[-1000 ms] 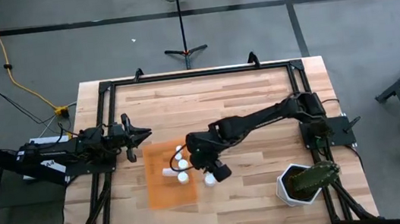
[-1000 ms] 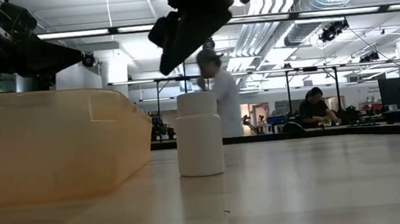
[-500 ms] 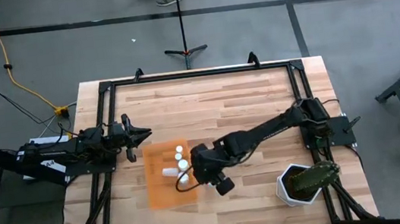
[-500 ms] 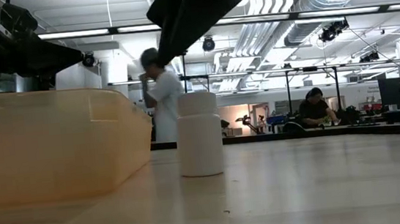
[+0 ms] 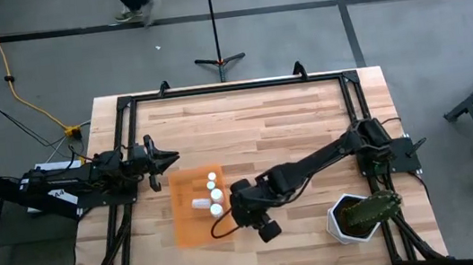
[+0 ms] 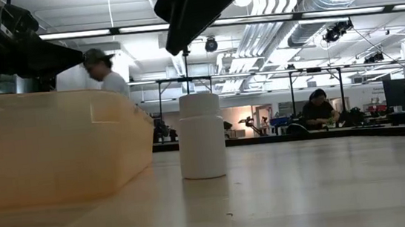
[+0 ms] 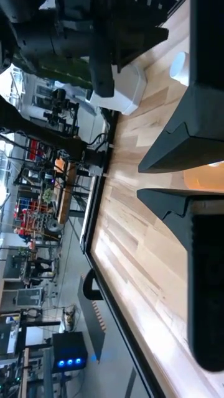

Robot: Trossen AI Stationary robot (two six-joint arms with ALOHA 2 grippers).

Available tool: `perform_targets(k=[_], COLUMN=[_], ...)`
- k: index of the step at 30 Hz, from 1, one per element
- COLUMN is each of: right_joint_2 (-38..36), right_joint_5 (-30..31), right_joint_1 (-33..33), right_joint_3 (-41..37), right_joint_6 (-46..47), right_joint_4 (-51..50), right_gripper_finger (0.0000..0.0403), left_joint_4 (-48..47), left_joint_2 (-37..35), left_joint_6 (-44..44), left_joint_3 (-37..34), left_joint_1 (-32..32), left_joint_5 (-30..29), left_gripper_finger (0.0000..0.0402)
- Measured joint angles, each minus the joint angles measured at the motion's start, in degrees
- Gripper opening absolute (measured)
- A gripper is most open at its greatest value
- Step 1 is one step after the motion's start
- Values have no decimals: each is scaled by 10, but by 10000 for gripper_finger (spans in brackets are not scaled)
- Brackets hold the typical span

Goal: Pick and place pill bottles into a basket
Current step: Put the white pill bottle into the orange bin

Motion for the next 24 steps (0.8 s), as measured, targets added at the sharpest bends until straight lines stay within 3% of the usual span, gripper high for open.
perform_targets(k=[6, 10, 18, 24], right_joint_2=[10, 23, 41, 46], right_joint_5=[66, 59, 88, 77], right_joint_1=[2, -1, -1, -1], right_joint_3=[0, 0, 0, 0], right_joint_6=[4, 5, 12, 19], right_joint_4=[-7, -18, -32, -35], right_gripper_finger=[218, 257, 267, 259], left_joint_4=[0, 0, 0, 0], left_joint_2=[0, 0, 0, 0], left_joint_6=[-1, -1, -3, -20], left_joint_3=[0, 0, 0, 0], left_joint_1=[0, 0, 0, 0], left_joint_5=[0, 0, 0, 0], left_gripper_finger=[88, 88, 88, 88])
